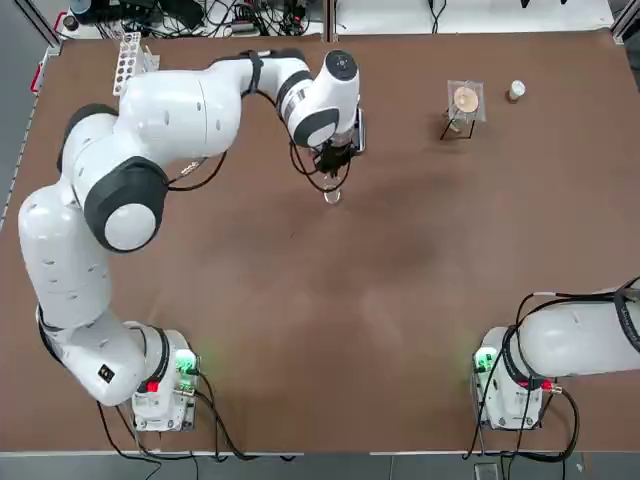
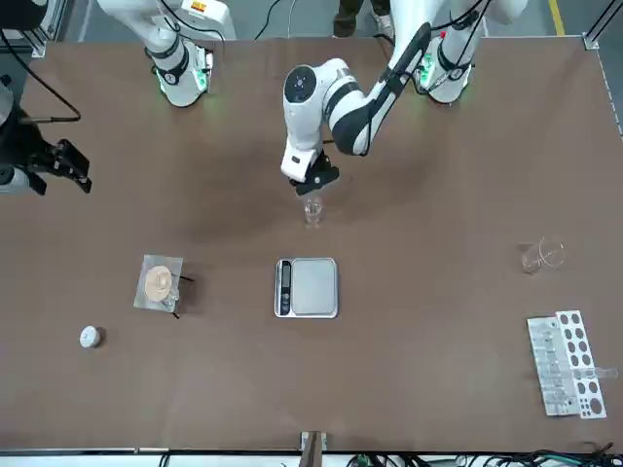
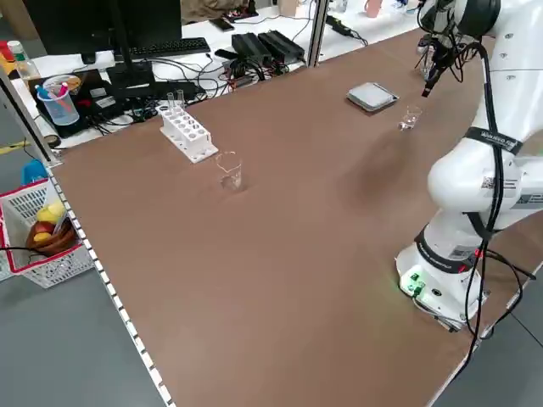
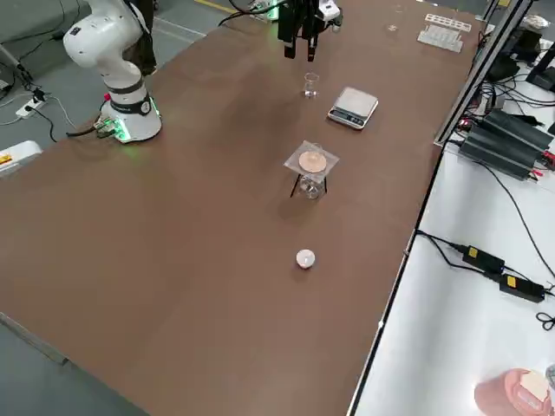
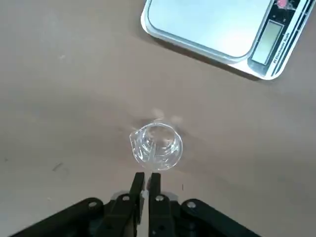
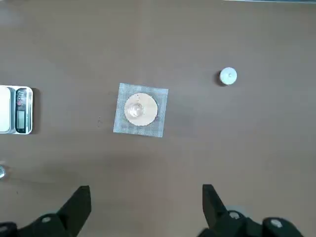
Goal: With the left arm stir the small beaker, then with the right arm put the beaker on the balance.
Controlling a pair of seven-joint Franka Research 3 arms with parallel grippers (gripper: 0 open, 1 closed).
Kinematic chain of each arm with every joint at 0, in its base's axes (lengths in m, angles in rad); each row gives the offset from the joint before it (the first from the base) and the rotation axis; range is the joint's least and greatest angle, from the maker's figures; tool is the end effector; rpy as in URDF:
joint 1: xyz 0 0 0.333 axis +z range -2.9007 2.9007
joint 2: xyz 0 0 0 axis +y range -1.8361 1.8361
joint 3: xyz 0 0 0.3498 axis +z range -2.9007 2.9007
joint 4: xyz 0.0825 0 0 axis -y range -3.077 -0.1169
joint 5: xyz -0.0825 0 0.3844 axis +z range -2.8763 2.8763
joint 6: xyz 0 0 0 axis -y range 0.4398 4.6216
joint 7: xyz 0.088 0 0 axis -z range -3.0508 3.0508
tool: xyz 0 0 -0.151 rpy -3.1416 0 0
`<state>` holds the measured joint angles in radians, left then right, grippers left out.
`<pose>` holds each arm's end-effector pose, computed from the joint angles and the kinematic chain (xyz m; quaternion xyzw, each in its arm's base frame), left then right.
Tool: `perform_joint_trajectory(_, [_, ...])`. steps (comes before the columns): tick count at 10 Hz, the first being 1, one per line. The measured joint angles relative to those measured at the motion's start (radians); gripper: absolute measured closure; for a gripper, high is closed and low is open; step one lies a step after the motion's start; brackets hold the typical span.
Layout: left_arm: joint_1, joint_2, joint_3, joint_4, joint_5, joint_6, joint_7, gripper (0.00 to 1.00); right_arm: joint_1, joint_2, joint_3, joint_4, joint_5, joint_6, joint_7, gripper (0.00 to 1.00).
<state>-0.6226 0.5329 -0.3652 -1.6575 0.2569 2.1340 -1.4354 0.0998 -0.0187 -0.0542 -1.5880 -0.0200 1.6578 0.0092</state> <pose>0.4194 -0.5502 0.2998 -0.9843 -0.1755 -0.0128 0.0127 0.5608 0.0224 0.6247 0.9988 0.0186 0.0445 0.0083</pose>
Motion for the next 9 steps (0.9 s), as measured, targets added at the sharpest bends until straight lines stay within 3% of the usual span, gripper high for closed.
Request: perform_joint_trajectory(9, [0.023,-0.011,-0.002,0.035,-0.04,0.0,-0.01,0.93,0.0,0.0,0.0,0.0,0.0,0.0,0.0,0.0])
